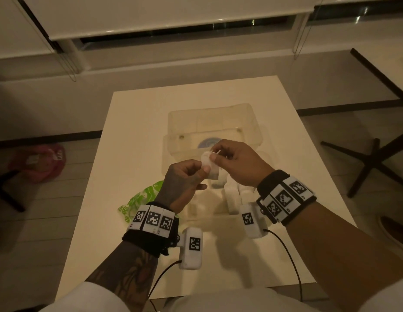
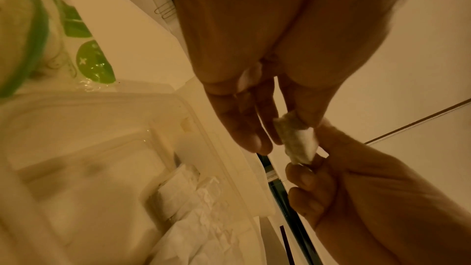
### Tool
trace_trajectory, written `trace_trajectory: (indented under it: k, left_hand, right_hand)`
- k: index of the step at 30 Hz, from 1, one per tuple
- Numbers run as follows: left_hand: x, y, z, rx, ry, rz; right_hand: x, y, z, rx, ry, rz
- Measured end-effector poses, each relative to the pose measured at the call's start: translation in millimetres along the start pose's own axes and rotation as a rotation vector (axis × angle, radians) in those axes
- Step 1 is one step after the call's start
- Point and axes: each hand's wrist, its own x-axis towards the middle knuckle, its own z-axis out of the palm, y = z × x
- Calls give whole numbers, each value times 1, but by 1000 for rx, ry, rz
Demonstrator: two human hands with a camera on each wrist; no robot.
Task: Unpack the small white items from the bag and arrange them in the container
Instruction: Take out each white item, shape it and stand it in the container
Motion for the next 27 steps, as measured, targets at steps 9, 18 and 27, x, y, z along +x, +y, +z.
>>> trace_trajectory:
  k: [9, 18, 27]
  left_hand:
    - [2, -2, 11, -80, -110, -146]
    - [3, -5, 14, 93, -151, -116]
    - [5, -9, 17, 11, -187, -176]
  right_hand:
    - [7, -4, -13, 29, -87, -32]
    - [9, -6, -16, -77, -166, -1]
    - [13, -3, -11, -74, -161, 11]
